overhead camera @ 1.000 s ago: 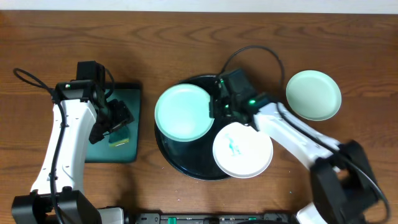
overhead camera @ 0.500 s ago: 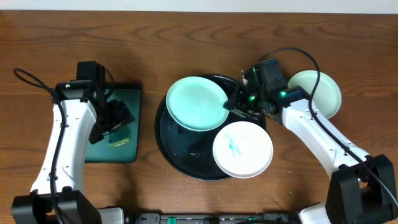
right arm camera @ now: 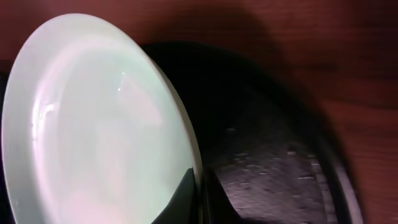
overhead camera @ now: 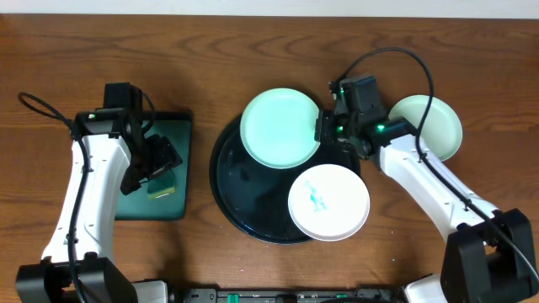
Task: Clean dirty plates on tray and stack at the side
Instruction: 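Lift the scrubbed green plate with the right gripper and tip it upright, then carry the plate right and lower it onto the first green plate, then move the right gripper to the white plate's rim and grasp it, then drag the white plate toward the tray center with the right gripper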
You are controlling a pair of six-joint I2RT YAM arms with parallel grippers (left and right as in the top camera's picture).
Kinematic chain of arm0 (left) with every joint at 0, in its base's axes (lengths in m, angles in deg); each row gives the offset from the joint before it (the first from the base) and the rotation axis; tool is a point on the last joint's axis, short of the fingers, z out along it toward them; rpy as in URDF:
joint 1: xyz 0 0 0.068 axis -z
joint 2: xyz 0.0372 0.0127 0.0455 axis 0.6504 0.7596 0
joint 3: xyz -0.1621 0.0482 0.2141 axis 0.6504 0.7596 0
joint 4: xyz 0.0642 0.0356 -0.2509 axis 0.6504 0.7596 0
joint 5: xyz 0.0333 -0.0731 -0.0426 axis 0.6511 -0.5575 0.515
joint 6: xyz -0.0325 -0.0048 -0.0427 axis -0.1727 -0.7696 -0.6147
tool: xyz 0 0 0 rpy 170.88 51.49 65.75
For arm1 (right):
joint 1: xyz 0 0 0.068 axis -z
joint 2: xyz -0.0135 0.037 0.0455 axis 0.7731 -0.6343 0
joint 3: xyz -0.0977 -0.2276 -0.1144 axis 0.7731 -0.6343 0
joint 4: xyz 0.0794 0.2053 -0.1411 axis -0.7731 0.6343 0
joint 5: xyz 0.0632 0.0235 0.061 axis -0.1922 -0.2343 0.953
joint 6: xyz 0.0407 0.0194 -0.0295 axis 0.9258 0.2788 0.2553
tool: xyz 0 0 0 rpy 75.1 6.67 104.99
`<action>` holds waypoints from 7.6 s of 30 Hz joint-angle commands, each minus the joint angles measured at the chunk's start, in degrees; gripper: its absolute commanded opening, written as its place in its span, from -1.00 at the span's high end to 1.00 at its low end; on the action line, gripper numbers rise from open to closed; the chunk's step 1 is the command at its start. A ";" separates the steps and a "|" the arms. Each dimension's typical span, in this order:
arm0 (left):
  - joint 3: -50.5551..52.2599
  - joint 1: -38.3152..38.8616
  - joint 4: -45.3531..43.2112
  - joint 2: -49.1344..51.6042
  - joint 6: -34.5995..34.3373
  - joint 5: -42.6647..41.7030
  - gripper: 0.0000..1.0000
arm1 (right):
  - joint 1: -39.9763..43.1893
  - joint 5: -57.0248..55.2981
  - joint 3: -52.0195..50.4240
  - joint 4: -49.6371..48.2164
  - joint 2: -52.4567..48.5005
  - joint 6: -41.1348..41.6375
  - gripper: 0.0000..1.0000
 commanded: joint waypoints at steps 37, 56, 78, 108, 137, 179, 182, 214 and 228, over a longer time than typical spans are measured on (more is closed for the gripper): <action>-0.33 0.17 0.20 -0.15 -0.04 0.33 -0.63 | -36.04 -89.50 2.05 -25.33 0.42 -64.57 0.97; -0.33 0.17 0.15 -0.15 -0.04 0.33 -0.63 | -36.46 -86.33 1.90 -24.61 0.35 -62.14 0.98; -0.33 0.17 -0.07 -0.15 -0.04 0.35 -0.64 | -25.20 -36.35 1.84 -0.26 0.39 -6.40 0.97; -0.33 0.17 -0.04 -0.15 -0.09 0.33 -0.64 | 40.65 -0.26 2.25 2.60 -5.35 10.56 0.97; -0.33 0.17 -0.02 -0.15 -0.07 0.33 -0.64 | 42.18 -12.76 2.36 5.22 -7.54 11.69 0.97; -0.33 0.17 -0.24 -0.15 -0.07 0.33 -0.64 | 27.36 9.35 2.75 10.12 9.62 -6.64 0.07; -0.33 0.17 -0.24 -0.15 -0.04 0.33 -0.64 | 21.53 9.11 2.75 12.98 11.26 -6.58 0.17; -0.33 0.17 -0.20 -0.15 -0.04 0.31 -0.64 | -3.39 -6.91 -8.59 26.29 10.03 9.27 0.13; -0.33 0.17 0.00 -0.15 -0.04 0.33 -0.64 | -3.32 -14.99 -7.96 35.23 11.82 21.88 0.29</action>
